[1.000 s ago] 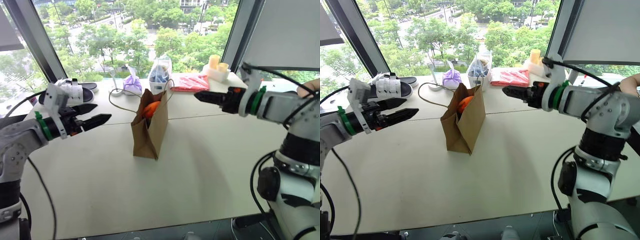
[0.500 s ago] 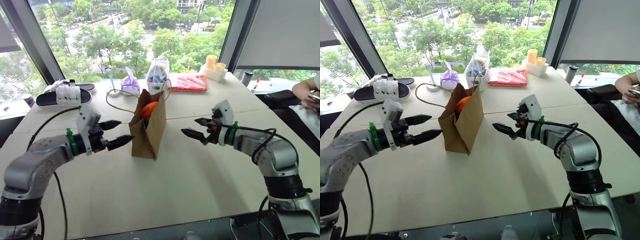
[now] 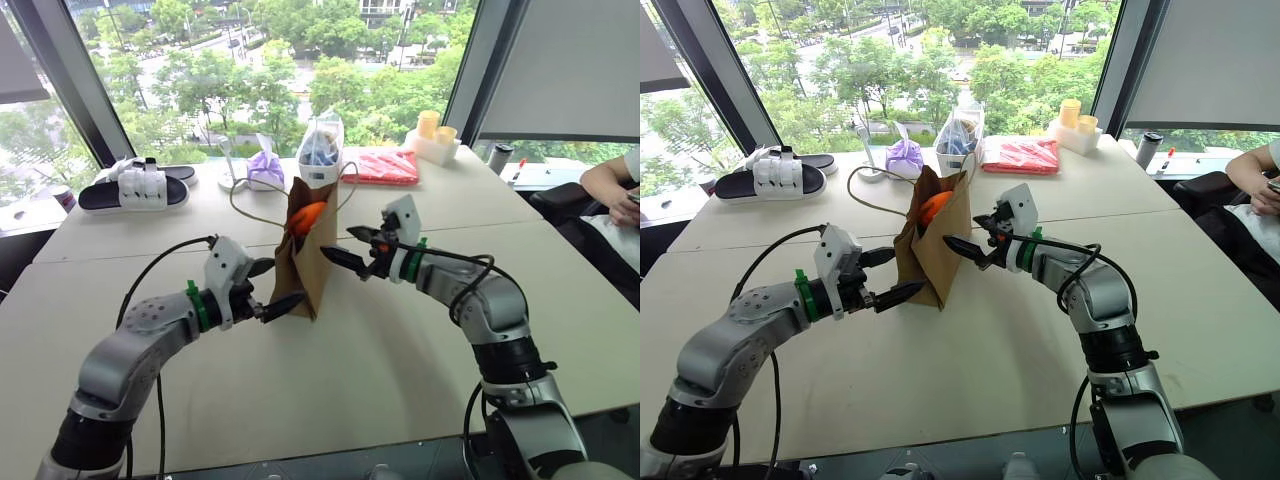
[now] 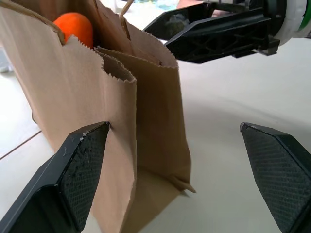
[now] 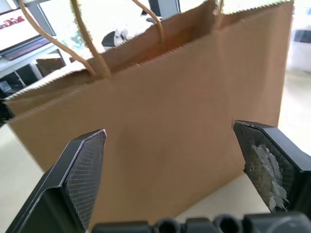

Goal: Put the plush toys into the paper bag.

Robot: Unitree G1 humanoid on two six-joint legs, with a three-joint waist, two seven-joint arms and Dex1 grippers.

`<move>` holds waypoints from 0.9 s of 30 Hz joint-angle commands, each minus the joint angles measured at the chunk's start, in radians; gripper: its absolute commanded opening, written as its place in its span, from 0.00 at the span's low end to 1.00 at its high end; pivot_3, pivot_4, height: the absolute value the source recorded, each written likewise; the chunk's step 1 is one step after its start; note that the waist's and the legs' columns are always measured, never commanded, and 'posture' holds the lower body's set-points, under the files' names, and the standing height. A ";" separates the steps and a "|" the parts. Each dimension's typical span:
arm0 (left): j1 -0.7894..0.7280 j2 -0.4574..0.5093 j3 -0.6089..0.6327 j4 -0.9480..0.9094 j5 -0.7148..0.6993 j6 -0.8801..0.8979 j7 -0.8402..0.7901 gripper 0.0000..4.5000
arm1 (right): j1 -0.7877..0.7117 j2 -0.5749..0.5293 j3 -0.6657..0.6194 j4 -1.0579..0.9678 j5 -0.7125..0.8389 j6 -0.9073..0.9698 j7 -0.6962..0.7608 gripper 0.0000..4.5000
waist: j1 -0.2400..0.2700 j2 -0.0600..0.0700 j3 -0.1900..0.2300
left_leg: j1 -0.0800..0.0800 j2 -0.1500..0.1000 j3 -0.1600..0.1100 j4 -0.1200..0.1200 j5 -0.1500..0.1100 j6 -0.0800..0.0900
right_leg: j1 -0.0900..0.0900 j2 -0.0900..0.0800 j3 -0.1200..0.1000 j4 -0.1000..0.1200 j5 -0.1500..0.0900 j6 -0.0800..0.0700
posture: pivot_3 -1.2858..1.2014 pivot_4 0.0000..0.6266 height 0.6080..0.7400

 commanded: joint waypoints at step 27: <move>-0.040 -0.152 -0.072 0.060 0.206 -0.078 0.150 1.00 | -0.047 0.095 0.110 0.024 -0.104 -0.061 0.057 0.00 | -0.003 0.000 0.000 | 0.000 0.000 0.000 0.000 0.000 0.000 | 0.000 0.000 0.000 0.001 0.000 0.000 | 0.52 0.24 1.00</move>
